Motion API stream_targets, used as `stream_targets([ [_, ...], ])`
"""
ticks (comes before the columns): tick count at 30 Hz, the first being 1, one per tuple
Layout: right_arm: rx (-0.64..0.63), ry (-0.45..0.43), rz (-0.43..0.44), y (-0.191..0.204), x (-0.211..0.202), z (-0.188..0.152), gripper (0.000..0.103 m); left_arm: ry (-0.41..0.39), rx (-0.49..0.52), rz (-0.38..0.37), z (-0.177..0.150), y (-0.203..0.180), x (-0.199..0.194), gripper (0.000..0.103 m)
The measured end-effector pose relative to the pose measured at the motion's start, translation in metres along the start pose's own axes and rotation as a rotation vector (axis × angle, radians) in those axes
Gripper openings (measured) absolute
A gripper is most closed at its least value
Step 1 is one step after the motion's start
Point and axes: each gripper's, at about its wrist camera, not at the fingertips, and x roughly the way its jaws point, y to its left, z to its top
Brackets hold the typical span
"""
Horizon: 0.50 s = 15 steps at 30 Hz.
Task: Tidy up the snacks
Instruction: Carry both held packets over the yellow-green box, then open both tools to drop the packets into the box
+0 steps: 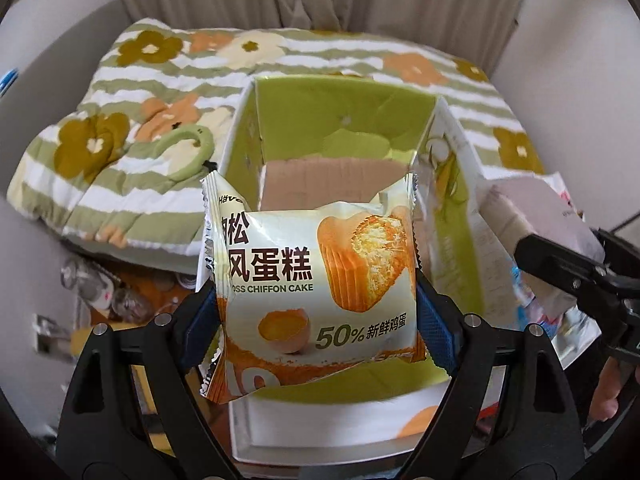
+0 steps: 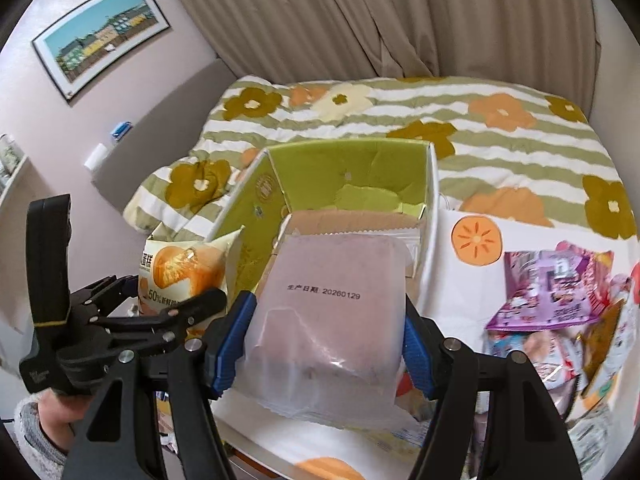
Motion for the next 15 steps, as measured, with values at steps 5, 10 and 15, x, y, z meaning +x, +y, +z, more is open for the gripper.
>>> stream_targets([
  [5, 0.042, 0.026, -0.043, 0.001, 0.021, 0.000, 0.064, 0.022, 0.056, -0.003, 0.002, 0.002, 0.020, 0.096],
  [10, 0.038, 0.054, -0.086, 0.003, 0.033, 0.003, 0.064, 0.008, 0.053, 0.019, -0.001, 0.012, 0.020, 0.097],
  [15, 0.039, 0.077, -0.087, 0.001, 0.042, 0.001, 0.064, -0.014, -0.061, 0.016, -0.016, 0.039, 0.004, 0.097],
])
